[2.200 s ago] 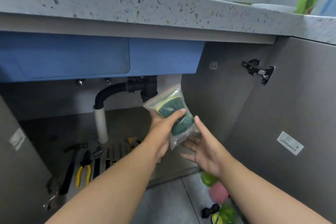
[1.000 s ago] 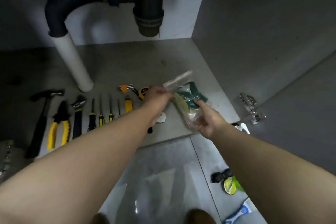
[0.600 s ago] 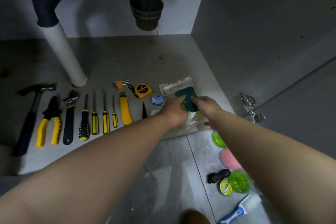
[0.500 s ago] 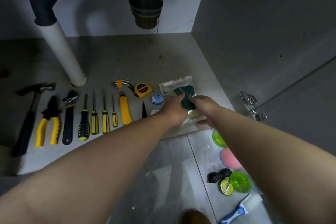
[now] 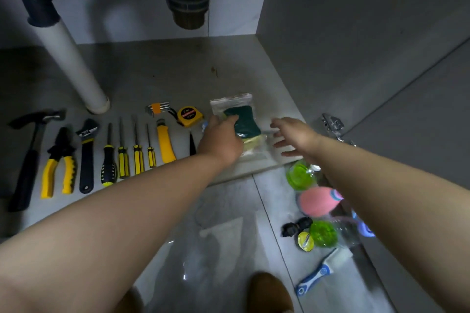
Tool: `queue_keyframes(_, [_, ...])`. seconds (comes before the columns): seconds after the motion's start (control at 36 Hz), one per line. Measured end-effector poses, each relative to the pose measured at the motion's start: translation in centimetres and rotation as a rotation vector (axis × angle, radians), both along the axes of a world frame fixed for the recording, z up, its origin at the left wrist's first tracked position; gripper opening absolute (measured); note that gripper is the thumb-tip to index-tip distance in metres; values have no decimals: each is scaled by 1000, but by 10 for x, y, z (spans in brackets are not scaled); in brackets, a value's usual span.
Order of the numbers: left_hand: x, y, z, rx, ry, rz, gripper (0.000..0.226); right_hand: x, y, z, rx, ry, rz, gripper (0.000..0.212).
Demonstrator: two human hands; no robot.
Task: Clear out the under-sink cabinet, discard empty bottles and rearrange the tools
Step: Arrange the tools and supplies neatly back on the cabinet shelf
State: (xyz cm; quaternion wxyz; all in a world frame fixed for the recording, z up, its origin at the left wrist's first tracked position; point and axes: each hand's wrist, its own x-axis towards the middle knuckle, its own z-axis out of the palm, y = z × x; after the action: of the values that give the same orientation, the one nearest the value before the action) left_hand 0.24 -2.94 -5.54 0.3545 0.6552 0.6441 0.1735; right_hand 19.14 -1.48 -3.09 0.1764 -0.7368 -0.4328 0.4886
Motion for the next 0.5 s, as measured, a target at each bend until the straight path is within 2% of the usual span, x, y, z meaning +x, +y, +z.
queue_keyframes(0.11, [7,-19,12,331,230,-67,40,41,-24,20,133,-361,190,22])
queue_keyframes(0.19, [19,-32,15,505,217,-271,33,67,-47,28,46,-627,334,24])
queue_keyframes(0.31, [38,-47,11,492,164,-532,33,87,-78,27,-86,-915,536,25])
queue_keyframes(0.39, [51,-56,7,424,141,-652,36,99,-97,16,-221,-974,593,30])
queue_keyframes(0.5, [65,-64,2,278,133,-774,35,111,-110,3,-161,-1002,527,32])
